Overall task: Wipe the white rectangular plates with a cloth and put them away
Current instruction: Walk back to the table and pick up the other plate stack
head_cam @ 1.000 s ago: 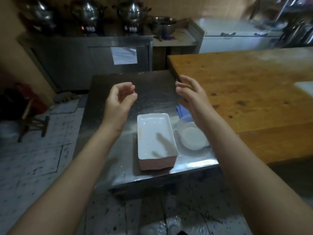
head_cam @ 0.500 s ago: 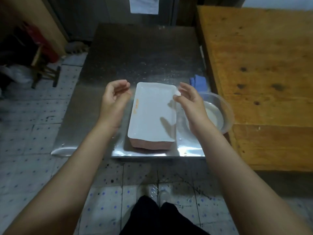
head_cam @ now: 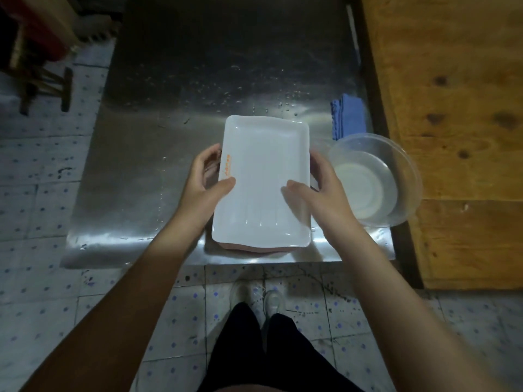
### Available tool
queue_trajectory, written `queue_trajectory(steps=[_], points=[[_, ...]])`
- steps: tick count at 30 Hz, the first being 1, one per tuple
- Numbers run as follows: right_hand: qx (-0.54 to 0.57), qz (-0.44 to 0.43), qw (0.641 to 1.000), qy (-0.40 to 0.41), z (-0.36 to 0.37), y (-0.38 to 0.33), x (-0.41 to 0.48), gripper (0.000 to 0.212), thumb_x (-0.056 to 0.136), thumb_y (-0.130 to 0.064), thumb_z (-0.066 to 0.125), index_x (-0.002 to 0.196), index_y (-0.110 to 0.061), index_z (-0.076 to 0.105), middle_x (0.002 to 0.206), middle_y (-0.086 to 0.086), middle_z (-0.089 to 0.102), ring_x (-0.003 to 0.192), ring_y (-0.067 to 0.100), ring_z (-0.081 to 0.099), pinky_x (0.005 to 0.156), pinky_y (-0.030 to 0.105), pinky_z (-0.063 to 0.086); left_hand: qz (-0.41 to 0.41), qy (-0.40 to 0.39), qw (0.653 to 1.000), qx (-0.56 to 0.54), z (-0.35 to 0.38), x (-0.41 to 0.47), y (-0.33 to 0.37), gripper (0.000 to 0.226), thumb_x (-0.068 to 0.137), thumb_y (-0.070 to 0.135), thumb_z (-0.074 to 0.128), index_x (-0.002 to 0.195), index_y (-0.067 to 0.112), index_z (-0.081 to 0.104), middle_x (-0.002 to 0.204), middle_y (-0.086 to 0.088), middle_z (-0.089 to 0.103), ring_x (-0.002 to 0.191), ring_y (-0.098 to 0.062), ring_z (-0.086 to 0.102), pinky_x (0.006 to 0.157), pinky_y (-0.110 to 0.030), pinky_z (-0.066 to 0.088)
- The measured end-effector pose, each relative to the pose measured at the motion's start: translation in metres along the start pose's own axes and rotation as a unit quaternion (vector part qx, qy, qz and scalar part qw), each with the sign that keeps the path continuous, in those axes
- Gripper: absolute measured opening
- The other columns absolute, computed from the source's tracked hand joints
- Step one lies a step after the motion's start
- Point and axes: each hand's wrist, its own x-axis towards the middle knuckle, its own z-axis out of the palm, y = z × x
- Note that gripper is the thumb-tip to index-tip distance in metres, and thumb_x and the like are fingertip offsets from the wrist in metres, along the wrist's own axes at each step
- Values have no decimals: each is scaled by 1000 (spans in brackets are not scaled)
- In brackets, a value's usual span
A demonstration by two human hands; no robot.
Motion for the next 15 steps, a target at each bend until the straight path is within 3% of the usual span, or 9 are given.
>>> queue_trajectory(steps=[4, 8, 13, 15], points=[[-6, 3, 1000, -4, 5, 11, -1, 64, 83, -7, 62, 140, -26, 38, 130, -13, 54, 117, -2, 51, 94, 31, 46, -45, -19, 998, -40, -1, -3, -8, 51, 82, 19, 61, 127, 39, 46, 129, 4, 58, 115, -15, 58, 84, -29, 53], [66, 57, 996, -10, 7, 19, 1, 60, 84, -16, 59, 140, -29, 41, 131, -7, 56, 118, 11, 56, 97, 40, 50, -86, -57, 993, -61, 0, 0, -9, 59, 89, 16, 56, 140, 36, 36, 133, 3, 56, 116, -20, 58, 96, -46, 47], [89, 58, 993, -50, 7, 21, 3, 60, 79, -16, 54, 135, -32, 43, 123, -11, 62, 111, 9, 61, 82, 27, 53, -95, -83, 988, -90, 6, 2, -10, 67, 80, 22, 52, 143, 31, 33, 133, 1, 56, 113, -20, 60, 86, -33, 53], [101, 62, 990, -70, 4, 21, 2, 63, 79, -15, 55, 138, -32, 40, 126, -8, 61, 114, 14, 60, 88, 33, 52, -102, -83, 986, -104, 9, 3, -12, 71, 78, 21, 50, 146, 26, 28, 137, -4, 52, 114, -21, 59, 87, -33, 53]])
